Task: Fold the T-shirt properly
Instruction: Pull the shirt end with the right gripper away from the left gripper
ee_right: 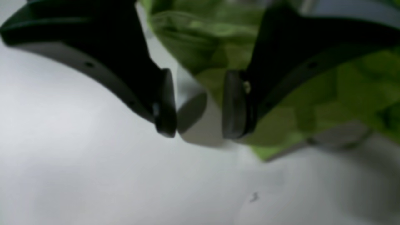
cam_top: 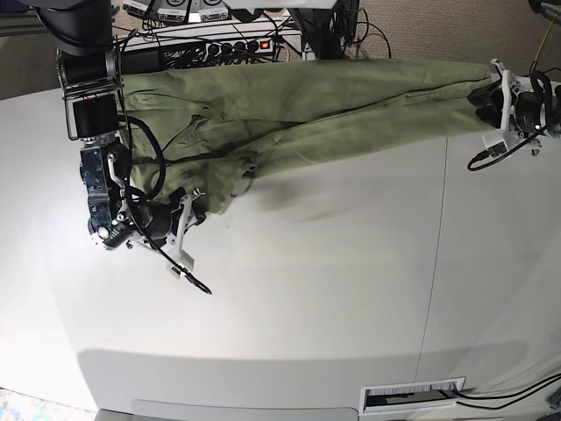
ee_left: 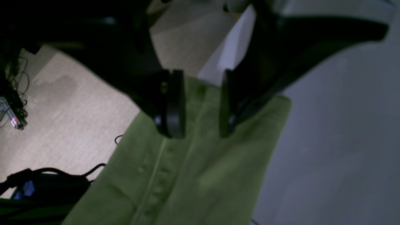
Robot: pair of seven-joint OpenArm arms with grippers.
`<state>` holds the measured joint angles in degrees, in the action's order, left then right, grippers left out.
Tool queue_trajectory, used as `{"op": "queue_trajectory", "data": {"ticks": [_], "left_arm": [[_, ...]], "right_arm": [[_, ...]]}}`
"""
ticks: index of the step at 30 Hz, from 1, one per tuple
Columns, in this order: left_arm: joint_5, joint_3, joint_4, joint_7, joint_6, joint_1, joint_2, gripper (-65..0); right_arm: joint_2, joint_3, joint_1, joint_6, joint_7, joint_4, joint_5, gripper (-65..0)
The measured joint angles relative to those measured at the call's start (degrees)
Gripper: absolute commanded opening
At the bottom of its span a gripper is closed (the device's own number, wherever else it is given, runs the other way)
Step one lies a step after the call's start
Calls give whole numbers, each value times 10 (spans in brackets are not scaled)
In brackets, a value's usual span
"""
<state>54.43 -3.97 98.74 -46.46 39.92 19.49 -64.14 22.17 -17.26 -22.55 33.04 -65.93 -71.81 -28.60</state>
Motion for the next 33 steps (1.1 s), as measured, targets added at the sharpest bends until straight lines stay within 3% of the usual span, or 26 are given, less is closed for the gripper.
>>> {"op": "queue_trajectory", "data": {"ticks": [3, 4, 7, 10, 13, 14, 22, 33], "left_arm": [[0, 0, 0, 0, 0, 0, 0, -446], [0, 0, 0, 0, 0, 0, 0, -446], [0, 0, 0, 2, 0, 0, 0, -446], [0, 0, 0, 3, 0, 0, 0, -446], [0, 0, 0, 3, 0, 0, 0, -446], [0, 0, 0, 3, 0, 0, 0, -446], [0, 0, 0, 3, 0, 0, 0, -446], [-7, 0, 0, 7, 0, 0, 0, -446]], "right_arm": [[0, 0, 0, 0, -6, 1, -5, -420], [0, 0, -2, -3, -23, 1, -18, -450], [1, 3, -5, -2, -107, 0, -100, -457], [0, 3, -5, -2, -127, -1, -124, -474], [0, 2, -4, -2, -130, -1, -124, -640], [0, 3, -3, -2, -130, -1, -123, -650], [4, 1, 8, -2, -149, -80, -118, -650], [47, 1, 87, -2, -146, -192, -135, -650]]}}
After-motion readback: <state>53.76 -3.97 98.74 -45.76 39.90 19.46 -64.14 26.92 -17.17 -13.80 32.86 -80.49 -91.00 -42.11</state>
